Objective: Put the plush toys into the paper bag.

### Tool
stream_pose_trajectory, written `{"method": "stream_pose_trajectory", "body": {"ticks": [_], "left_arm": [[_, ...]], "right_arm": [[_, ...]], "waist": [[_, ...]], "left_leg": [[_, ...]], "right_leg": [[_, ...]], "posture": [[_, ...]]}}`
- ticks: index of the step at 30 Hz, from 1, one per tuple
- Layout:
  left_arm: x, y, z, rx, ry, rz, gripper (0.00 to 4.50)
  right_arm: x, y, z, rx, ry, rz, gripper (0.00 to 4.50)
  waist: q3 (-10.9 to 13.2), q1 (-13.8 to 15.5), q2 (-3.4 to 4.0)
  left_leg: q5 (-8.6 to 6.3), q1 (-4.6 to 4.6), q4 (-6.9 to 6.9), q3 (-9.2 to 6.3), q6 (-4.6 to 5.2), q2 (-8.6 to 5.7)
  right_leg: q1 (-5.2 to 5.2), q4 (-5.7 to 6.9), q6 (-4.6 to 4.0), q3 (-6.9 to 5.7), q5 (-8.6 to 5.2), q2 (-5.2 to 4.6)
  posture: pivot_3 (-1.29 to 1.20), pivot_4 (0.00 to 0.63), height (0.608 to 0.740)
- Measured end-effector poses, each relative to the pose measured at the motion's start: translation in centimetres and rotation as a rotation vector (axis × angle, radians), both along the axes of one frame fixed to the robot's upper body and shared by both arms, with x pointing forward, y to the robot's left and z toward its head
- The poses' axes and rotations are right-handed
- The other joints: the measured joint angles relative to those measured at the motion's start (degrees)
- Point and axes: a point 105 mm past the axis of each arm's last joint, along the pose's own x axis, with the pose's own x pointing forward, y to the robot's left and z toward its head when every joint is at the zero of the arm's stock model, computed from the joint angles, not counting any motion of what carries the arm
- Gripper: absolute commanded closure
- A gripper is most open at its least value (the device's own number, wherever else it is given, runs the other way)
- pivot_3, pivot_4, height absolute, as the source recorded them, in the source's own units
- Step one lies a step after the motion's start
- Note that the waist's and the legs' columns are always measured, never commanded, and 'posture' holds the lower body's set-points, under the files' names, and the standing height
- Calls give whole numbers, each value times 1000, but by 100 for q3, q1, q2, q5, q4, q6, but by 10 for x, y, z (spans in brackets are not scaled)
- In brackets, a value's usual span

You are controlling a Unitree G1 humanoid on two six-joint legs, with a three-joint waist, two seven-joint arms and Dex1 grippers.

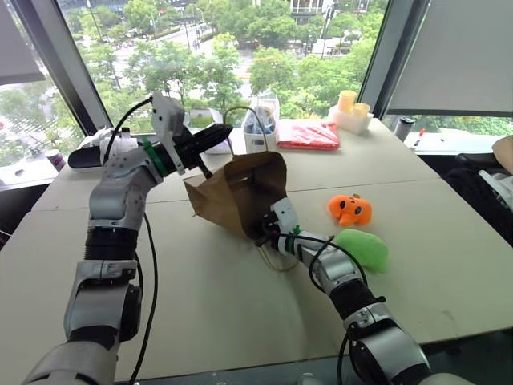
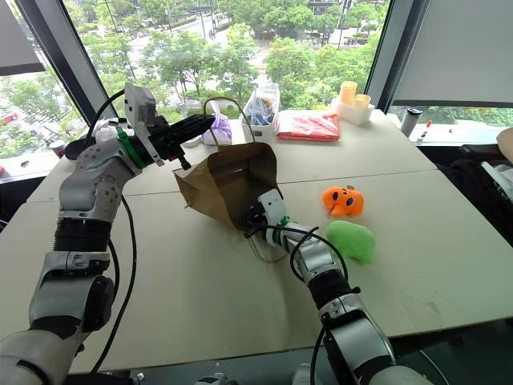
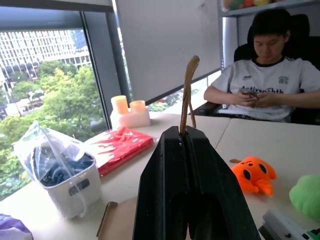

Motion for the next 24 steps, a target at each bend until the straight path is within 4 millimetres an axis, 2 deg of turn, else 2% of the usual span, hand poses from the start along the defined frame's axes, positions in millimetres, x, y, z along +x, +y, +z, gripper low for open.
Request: {"method": "stream_pose_trajectory", "body": {"ticks": [4, 9, 11, 15, 17, 22, 24], "left_arm": [[-1, 0, 13, -61, -22, 2, 4500], [3, -1, 15, -173, 10, 20, 4500], [-5, -8, 1, -130, 14, -13, 4500], [-13, -28, -49, -56, 116, -84, 4500], [-14, -31, -54, -48, 127, -86, 4500], [-19, -36, -54, -25, 94, -101, 4500], [-20, -37, -57, -20, 102, -106, 4500]], "right_arm": [[0, 0, -1, -9, -8, 1, 4468], [-3, -1, -1, -14, -19, -7, 4468], [-4, -5, -1, -10, -14, -18, 4468], [-10, -30, 7, -26, -21, -83, 4468], [-14, -47, 20, -23, -42, -127, 4468], [-41, -94, 75, -36, -148, -203, 4468], [-51, -111, 87, -51, -163, -244, 3926]], "waist": [[0, 0, 0], [0, 4, 0], [-4, -4, 5], [-3, 53, 4], [-1, 63, 2], [-2, 92, 2], [-2, 98, 2]], "left_leg": [[0, 0, 0, 0, 0, 0], [0, 0, 0, 1, 0, 0], [0, 1, -3, 2, 0, 0], [0, -14, 10, -2, 0, -3], [0, -17, 13, -1, 0, -5], [-2, -13, 6, 3, 3, -4], [-3, -12, 4, 6, 6, -3]], "right_leg": [[0, 0, 0, 0, 0, 0], [0, 0, 0, 1, 0, -1], [-1, 2, 0, 4, 0, -1], [-6, 0, 0, 4, 0, -3], [-8, -1, 0, 4, 0, -3], [-6, -3, 0, 4, 0, -3], [-6, -6, 0, 4, 0, -2]], "posture": [[0, 150, 740], [0, 150, 740], [0, 150, 740], [0, 150, 740], [0, 150, 740], [0, 150, 740], [0, 150, 740]]}}
